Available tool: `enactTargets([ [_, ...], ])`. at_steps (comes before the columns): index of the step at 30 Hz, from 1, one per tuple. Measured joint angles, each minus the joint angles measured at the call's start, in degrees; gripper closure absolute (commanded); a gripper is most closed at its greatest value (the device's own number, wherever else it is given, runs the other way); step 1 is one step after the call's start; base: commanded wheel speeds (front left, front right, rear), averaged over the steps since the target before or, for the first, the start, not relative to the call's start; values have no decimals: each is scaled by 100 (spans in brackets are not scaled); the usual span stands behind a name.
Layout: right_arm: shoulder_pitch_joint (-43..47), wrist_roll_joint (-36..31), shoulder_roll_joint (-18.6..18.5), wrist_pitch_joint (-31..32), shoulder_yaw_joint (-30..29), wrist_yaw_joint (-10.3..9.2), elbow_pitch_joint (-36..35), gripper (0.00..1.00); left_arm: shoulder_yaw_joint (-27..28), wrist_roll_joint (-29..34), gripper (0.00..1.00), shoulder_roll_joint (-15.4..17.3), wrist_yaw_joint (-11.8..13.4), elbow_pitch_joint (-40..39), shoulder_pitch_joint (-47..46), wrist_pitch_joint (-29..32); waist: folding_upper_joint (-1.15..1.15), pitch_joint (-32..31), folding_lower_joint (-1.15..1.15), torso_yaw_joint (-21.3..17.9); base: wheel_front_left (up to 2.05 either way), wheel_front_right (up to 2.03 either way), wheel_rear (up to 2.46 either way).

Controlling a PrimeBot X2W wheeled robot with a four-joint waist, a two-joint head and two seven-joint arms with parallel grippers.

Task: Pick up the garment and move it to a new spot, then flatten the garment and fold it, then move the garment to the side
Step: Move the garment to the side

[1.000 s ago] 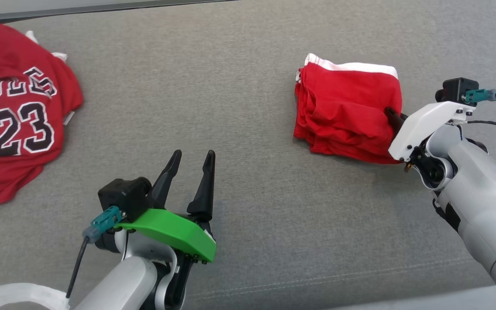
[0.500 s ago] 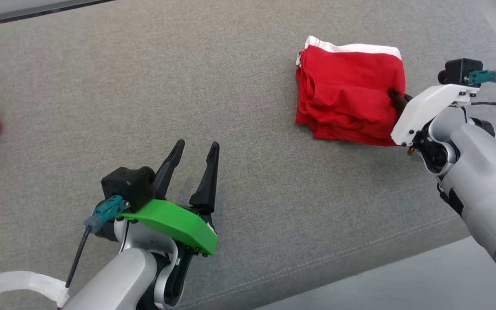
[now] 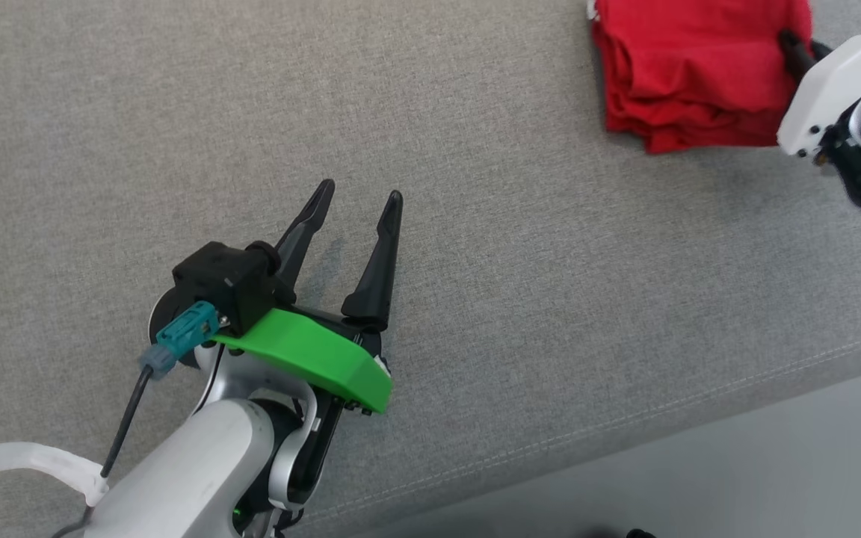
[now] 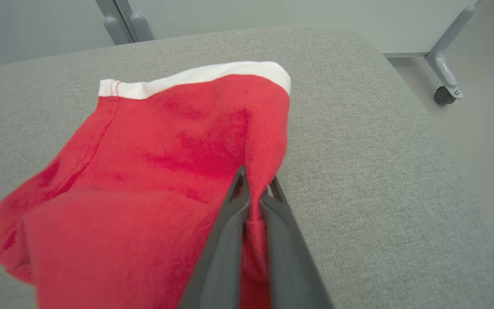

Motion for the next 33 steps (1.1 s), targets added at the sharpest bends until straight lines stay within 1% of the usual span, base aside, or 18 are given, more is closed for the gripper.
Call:
enactTargets([
  [2, -128, -90, -188, 13, 90, 0, 2, 100, -29, 71, 0, 7, 20, -96, -83, 56, 0, 123, 0, 23, 0, 0, 0],
  [3, -286, -141, -368, 1, 114, 0, 22, 100, -54, 124, 0, 18, 47, -197, -162, 107, 0, 249, 0, 45, 0, 0, 0],
  [9, -678, -314, -745, -121, 244, 0, 180, 100, -151, 237, 0, 43, 101, -392, -314, 249, 0, 619, 0, 113, 0, 0, 0],
  [16, -1156, -679, -946, -443, 416, 0, 581, 100, -212, 339, 0, 87, 149, -482, -421, 366, 0, 962, 0, 217, 0, 0, 0],
  [21, -1416, -1011, -834, -599, 592, 0, 954, 100, -240, 378, 0, 105, 167, -528, -464, 410, 0, 1126, 1, 335, 0, 0, 0],
  [27, -1646, -1581, -872, -1003, 846, 0, 1301, 100, -250, 397, 0, 108, 182, -553, -488, 417, 0, 1272, 1, 457, 0, 0, 0],
  [28, -1670, -1642, -886, -1056, 845, 0, 1344, 89, -249, 400, 0, 112, 183, -555, -489, 417, 0, 1292, 1, 471, 0, 0, 0],
  [29, -1691, -1712, -904, -1095, 847, 1, 1380, 72, -247, 410, 0, 118, 183, -560, -491, 417, 0, 1311, 1, 481, 0, 0, 0],
  [30, -1715, -1782, -926, -1124, 846, 1, 1413, 52, -247, 416, 0, 120, 194, -564, -494, 416, 0, 1329, 1, 489, 0, 0, 0],
  [31, -1748, -1845, -944, -1158, 833, 0, 1443, 21, -245, 419, 0, 121, 201, -564, -496, 416, 0, 1344, 1, 493, 0, 0, 0],
  [32, -1763, -1895, -961, -1180, 800, 1, 1458, 0, -247, 419, 0, 122, 205, -565, -498, 416, 0, 1356, 1, 493, 0, 0, 0],
  [33, -1767, -1958, -979, -1224, 767, 1, 1468, 0, -248, 420, 0, 122, 207, -568, -500, 417, 0, 1365, 1, 489, 0, 0, 0],
])
